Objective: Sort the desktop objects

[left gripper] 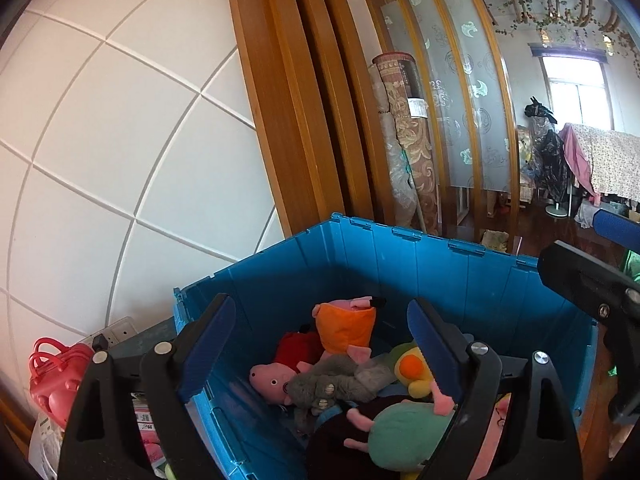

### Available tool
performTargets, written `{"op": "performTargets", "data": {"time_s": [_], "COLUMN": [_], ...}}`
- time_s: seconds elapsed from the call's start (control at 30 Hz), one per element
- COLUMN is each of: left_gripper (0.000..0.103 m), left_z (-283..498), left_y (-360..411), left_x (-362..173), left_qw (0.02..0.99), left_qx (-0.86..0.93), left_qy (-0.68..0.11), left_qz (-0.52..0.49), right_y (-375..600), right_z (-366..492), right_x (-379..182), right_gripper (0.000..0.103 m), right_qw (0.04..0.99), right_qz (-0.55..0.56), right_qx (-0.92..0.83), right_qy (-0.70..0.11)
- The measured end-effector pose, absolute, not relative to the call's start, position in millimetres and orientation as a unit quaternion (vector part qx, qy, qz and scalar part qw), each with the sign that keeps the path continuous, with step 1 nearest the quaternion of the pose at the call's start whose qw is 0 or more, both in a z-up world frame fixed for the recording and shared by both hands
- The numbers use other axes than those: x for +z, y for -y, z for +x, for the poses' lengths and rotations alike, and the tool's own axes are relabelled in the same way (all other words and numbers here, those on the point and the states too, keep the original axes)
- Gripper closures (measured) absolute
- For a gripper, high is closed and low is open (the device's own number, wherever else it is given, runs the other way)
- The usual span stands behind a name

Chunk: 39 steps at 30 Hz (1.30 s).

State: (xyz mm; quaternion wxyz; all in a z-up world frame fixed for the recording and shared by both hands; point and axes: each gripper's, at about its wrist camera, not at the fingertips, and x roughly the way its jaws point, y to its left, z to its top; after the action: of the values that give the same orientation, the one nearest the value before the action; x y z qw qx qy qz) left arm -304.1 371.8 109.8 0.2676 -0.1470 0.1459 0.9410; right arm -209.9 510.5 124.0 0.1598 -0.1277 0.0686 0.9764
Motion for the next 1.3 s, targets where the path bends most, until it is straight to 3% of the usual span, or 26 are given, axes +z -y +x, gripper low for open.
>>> {"op": "performTargets", "data": {"time_s": [0.43,0.9,1.3], "left_gripper": [0.001,0.001,0.001], "left_z": [-237,-150,-109], "left_y": [-259,-123,-89], "left_x": [106,74,69], "left_qw": [0.187,0.088,0.083], "left_qx": [0.973,0.985,0.986], "left_qy": [-0.076,-0.068,-0.022], "left_qz": [-0.108,-0.129,-0.144], "right_y": [-433,-316,-291], "right_z": [-147,-82,-45], "right_x": [115,95,98], "right_gripper": [0.000,0.000,0.000], "right_qw": [0.165,0.156,0.110], "right_qz": [-0.096,-0.133,-0.120], "right_qx": [0.981,0.978,0.987], "right_qy": [-0.033,-0.027,-0.011]}}
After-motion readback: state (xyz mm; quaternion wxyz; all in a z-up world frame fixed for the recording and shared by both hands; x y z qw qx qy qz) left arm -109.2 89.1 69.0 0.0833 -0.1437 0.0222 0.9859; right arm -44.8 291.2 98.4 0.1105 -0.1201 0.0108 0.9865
